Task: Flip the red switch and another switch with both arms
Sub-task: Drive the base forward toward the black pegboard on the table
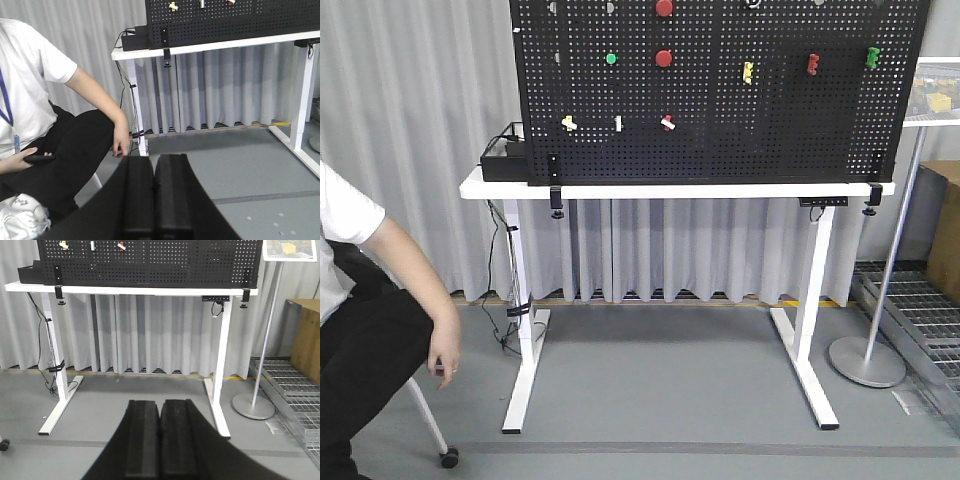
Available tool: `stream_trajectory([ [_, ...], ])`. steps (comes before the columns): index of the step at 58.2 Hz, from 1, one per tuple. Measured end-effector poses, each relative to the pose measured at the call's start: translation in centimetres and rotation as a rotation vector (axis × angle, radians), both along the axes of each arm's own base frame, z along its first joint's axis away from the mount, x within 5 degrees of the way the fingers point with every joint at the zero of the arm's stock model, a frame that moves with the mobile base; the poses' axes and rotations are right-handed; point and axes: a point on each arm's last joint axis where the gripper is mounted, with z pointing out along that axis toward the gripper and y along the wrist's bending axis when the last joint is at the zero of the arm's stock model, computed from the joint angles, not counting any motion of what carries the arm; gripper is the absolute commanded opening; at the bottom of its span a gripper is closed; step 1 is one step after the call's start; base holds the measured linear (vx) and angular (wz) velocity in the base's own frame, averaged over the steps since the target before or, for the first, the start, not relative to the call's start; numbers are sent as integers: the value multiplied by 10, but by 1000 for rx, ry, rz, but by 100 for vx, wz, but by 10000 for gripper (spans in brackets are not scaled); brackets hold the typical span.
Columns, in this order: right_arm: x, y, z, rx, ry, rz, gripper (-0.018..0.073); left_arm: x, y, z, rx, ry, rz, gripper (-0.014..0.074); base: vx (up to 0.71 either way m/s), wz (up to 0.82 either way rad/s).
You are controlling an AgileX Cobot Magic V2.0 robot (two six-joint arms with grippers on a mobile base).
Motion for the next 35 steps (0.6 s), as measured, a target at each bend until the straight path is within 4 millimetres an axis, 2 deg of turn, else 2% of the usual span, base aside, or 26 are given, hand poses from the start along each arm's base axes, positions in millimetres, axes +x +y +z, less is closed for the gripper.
stream_trajectory([
  [35,0,0,0,0,0,0,-6,0,0,0,0,0,0,2,0,0],
])
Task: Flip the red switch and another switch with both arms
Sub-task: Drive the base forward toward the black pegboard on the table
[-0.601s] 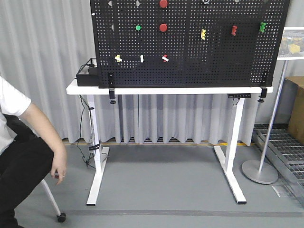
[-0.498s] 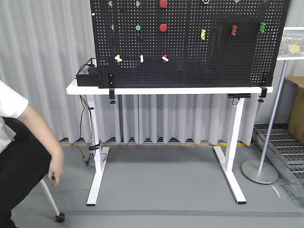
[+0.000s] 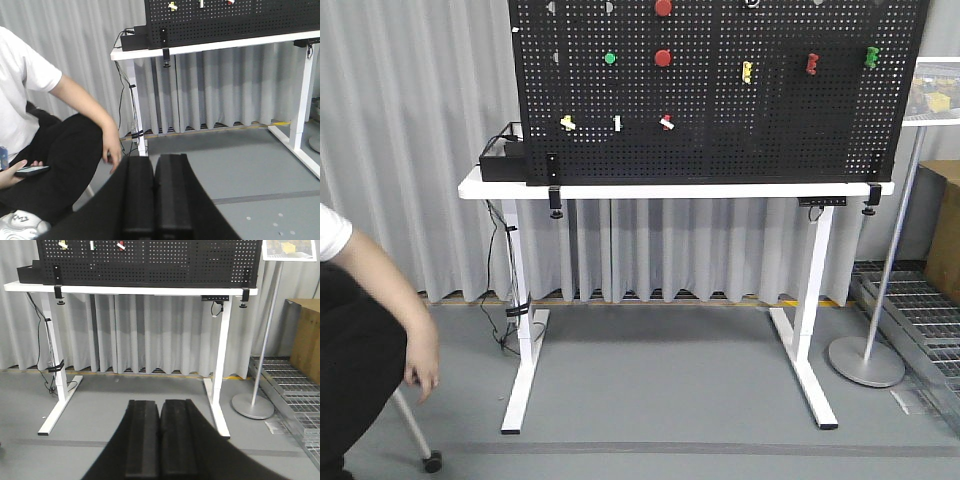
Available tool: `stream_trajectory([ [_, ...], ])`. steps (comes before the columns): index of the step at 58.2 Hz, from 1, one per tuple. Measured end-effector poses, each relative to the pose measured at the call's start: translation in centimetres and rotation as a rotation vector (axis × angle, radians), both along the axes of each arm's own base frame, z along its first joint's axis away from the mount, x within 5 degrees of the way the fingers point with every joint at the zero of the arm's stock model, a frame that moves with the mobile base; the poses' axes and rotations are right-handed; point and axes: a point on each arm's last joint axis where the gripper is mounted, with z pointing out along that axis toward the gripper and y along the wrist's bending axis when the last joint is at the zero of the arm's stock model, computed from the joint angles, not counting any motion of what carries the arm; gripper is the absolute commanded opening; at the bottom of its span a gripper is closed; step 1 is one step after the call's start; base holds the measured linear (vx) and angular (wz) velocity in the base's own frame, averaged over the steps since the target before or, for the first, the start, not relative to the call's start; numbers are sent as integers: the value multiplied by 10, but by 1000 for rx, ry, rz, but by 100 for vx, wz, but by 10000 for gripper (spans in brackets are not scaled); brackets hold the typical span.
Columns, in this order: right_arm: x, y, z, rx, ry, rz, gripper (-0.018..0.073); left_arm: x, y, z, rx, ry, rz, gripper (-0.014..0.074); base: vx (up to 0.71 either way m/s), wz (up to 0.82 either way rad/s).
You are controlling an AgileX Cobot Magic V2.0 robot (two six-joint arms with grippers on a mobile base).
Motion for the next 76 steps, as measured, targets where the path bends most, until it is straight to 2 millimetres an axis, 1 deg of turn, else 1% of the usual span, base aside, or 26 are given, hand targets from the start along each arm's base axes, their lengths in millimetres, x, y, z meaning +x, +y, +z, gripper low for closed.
stream_trajectory([
  [50,0,0,0,0,0,0,-6,0,0,0,0,0,0,2,9,1],
  [76,0,0,0,0,0,0,-6,0,0,0,0,0,0,2,17,-3],
])
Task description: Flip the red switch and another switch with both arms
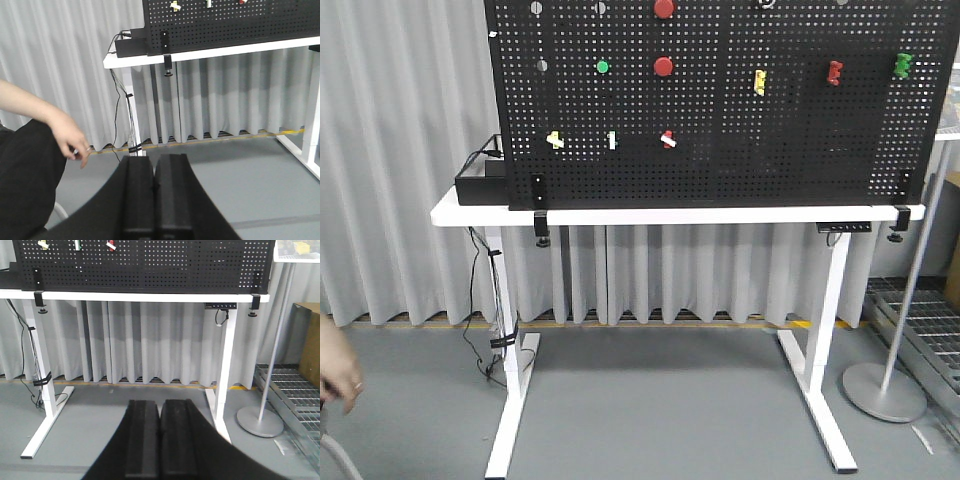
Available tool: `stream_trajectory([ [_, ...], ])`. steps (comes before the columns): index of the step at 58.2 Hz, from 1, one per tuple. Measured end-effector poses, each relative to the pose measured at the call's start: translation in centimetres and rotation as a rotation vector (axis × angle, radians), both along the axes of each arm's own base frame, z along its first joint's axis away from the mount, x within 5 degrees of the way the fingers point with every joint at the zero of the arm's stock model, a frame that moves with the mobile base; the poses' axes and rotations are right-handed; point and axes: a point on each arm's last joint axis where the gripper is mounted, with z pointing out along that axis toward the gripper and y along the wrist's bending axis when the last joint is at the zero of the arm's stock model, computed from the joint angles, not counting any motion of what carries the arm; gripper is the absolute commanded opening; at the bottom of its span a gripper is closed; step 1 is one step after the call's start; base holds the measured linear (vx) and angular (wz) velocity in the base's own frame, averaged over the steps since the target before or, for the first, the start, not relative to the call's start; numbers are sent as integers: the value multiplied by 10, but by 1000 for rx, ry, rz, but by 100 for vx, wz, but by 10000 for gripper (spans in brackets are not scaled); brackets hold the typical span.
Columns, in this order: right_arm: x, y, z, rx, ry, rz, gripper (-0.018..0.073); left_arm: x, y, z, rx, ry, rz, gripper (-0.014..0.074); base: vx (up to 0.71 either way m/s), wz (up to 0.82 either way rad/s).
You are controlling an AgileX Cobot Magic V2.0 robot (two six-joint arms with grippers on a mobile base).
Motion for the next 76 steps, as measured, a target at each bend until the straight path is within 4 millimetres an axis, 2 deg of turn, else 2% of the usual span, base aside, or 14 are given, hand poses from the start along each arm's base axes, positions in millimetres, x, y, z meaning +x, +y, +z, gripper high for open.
stream_trajectory([
  [76,0,0,0,0,0,0,-6,0,0,0,0,0,0,2,36,1],
])
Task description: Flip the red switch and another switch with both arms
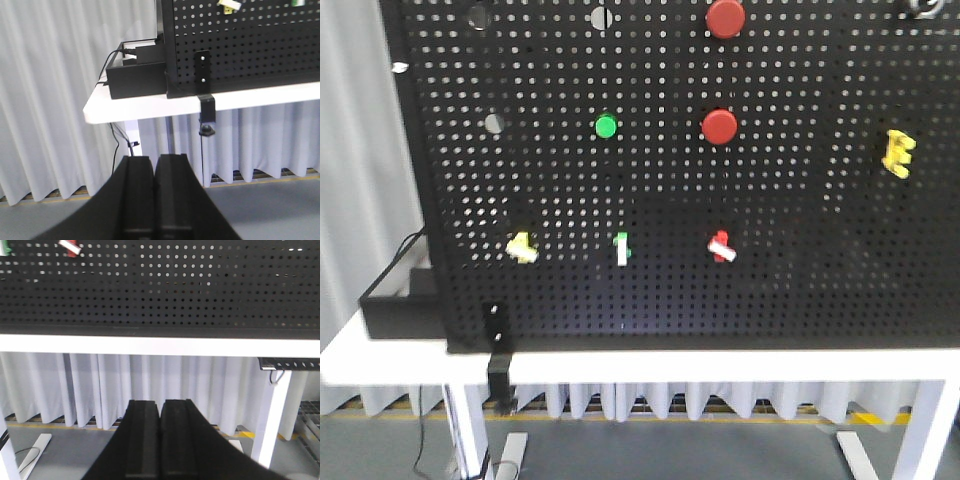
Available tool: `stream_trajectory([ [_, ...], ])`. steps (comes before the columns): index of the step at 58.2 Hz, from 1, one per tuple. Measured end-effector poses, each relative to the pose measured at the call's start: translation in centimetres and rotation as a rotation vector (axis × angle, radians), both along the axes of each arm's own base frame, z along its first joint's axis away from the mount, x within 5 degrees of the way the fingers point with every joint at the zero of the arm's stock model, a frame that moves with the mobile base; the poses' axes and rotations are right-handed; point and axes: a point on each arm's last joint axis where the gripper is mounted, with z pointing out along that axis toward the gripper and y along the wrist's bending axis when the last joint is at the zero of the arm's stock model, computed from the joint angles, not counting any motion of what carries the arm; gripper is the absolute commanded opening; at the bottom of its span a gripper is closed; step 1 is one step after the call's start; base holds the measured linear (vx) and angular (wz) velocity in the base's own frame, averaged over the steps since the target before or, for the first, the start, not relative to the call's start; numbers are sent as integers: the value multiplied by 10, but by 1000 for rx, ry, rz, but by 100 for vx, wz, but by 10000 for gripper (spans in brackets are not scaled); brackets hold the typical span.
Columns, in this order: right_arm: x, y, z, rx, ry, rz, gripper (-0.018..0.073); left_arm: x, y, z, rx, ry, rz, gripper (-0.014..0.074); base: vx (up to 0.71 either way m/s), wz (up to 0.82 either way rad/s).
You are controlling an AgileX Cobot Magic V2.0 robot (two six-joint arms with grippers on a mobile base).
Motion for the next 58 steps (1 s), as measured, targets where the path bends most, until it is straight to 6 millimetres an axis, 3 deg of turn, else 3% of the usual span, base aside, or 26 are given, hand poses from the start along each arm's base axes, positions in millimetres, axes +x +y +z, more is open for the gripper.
stream_trajectory([
  [58,0,0,0,0,0,0,-6,0,0,0,0,0,0,2,18,-2],
])
